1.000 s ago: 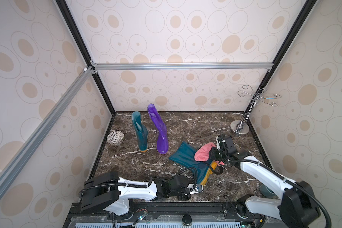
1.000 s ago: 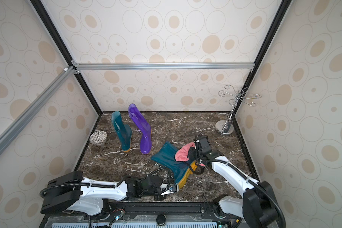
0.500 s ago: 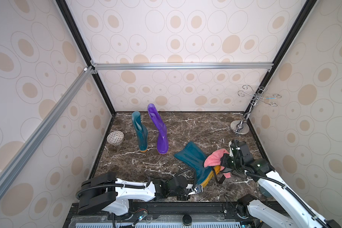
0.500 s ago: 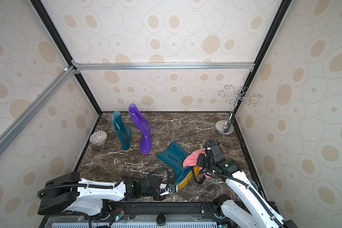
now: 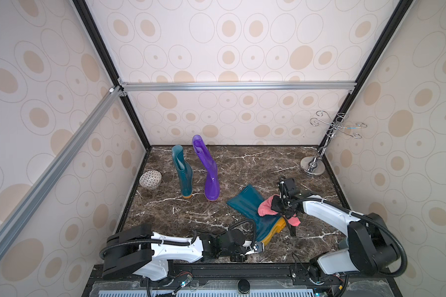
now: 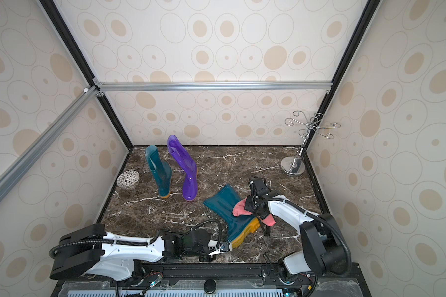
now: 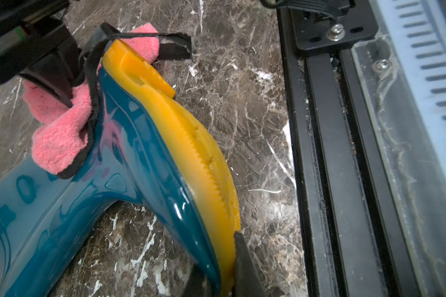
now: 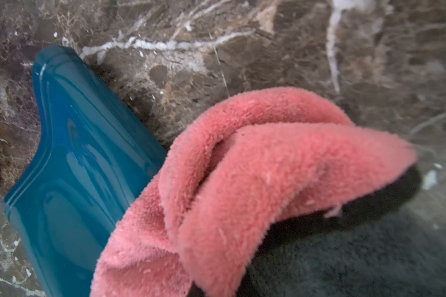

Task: Wipe the rubber boots with a cloth
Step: Wipe the dirt off the rubber boot.

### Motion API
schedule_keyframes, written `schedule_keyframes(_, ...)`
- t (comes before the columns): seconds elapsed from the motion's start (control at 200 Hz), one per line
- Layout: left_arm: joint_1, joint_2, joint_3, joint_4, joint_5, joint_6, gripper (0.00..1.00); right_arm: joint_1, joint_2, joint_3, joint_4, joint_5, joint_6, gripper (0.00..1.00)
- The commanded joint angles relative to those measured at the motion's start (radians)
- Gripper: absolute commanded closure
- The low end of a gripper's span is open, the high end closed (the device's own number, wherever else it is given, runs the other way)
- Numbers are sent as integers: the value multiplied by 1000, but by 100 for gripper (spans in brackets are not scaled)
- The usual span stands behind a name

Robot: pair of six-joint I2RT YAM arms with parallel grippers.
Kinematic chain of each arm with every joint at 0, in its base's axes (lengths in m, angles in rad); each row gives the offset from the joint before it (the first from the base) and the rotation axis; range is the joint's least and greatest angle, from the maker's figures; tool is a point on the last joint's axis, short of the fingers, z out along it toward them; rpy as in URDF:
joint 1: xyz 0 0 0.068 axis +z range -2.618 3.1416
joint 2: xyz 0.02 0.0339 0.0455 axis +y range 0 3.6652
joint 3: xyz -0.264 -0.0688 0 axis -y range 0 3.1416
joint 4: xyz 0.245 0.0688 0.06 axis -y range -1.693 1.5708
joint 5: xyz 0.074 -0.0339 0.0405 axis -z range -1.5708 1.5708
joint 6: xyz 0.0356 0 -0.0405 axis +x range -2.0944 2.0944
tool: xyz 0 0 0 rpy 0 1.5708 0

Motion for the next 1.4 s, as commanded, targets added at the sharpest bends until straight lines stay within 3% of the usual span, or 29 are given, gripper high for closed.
schedule_keyframes(0.0,-16,-2,33,103,24,18,100,2,73,89,113,-57,7,100)
schedule_keyframes(0.31,-23,-9,8,97,-10,23,100,0,152,239,226,-33,-70,100)
schedule_keyframes(0.54,-37,-54,-22,18,-169,23,100,1,-83,128,231,73,-43,100)
schedule_keyframes(0.71,-39,-79,-60,1,-441,73,100,2,-252,43,148,40,-62,100)
schedule_keyframes(0.81,-34,-83,-99,21,-496,96,100,4,-353,-14,131,-38,-95,100)
schedule_keyframes(0.94,-33,-82,-112,41,-481,83,100,26,-402,-53,60,-238,-114,100)
schedule_keyframes(1.0,-32,-84,-123,45,-446,88,100,69,-434,-73,34,-270,-135,100)
schedule_keyframes(1.125,-34,-102,-138,91,-355,102,100,202,-513,-71,-25,-160,-177,100)
schedule_keyframes(1.33,-38,-114,-146,122,-273,132,100,211,-663,-42,-93,112,-120,100)
schedule_keyframes(1.395,-47,-102,-146,124,-261,134,100,210,-693,-55,-34,104,-117,100)
